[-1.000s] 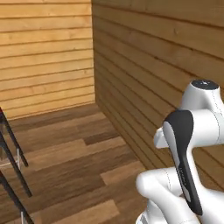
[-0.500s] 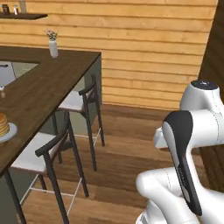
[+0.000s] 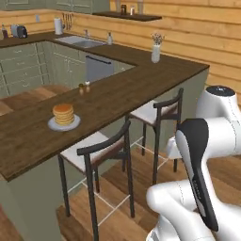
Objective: Take the strawberry from the fridge and place it on top of the pancake, located on the dining counter.
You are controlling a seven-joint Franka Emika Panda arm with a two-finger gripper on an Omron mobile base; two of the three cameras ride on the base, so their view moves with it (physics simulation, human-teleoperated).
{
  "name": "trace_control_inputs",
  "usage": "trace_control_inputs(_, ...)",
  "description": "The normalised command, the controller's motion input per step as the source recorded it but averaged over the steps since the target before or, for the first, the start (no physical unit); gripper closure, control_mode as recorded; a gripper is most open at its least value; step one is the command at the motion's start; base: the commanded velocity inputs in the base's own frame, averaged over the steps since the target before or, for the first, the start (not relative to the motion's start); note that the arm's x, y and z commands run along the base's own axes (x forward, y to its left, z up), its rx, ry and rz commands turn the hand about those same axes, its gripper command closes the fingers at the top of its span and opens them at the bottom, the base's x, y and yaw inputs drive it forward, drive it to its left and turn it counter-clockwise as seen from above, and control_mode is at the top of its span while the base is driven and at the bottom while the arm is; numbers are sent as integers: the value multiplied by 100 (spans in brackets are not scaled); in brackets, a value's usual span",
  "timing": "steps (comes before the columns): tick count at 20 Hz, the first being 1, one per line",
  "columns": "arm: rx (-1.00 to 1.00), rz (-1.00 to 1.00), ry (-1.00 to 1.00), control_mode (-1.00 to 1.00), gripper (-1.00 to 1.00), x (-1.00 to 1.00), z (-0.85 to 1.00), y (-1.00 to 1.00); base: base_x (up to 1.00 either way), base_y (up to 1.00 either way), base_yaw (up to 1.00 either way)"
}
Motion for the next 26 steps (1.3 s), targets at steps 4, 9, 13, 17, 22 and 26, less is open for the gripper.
trace_control_inputs(4, 0, 0, 0, 100, 100, 0, 0, 0, 59, -25, 87)
trace_control_inputs(9, 0, 0, 0, 100, 100, 0, 0, 0, 59, -40, 73)
trace_control_inputs(13, 0, 0, 0, 100, 100, 0, 0, 0, 75, -11, 27)
trace_control_inputs(17, 0, 0, 0, 100, 100, 0, 0, 0, 80, -2, 14)
trace_control_inputs(22, 0, 0, 0, 100, 100, 0, 0, 0, 75, 1, 7)
trace_control_inputs(26, 0, 0, 0, 100, 100, 0, 0, 0, 45, 0, 12)
